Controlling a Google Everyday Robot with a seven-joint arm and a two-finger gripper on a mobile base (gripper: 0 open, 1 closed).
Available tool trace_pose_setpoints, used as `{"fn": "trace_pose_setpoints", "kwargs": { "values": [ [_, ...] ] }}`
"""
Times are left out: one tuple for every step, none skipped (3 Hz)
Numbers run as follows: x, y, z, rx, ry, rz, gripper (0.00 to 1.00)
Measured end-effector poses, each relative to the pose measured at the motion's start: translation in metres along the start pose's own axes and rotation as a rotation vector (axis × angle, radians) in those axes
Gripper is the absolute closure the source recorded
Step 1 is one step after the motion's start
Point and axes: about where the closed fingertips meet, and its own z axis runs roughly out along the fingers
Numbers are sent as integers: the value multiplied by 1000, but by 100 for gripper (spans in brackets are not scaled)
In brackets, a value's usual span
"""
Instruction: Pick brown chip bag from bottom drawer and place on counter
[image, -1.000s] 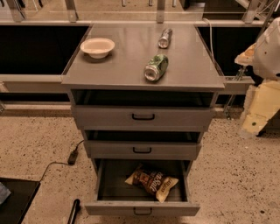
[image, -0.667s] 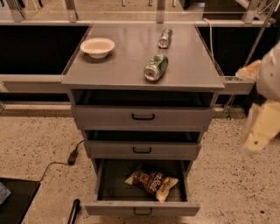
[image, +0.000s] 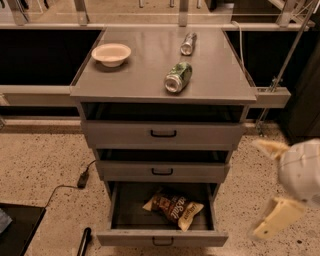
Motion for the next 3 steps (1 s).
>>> {"fn": "trace_pose_setpoints", "kwargs": {
  "values": [
    [24, 37, 104, -108, -86, 94, 0],
    [73, 60, 217, -227, -21, 209, 0],
    [73, 55, 265, -249, -3, 212, 0]
  ]
}}
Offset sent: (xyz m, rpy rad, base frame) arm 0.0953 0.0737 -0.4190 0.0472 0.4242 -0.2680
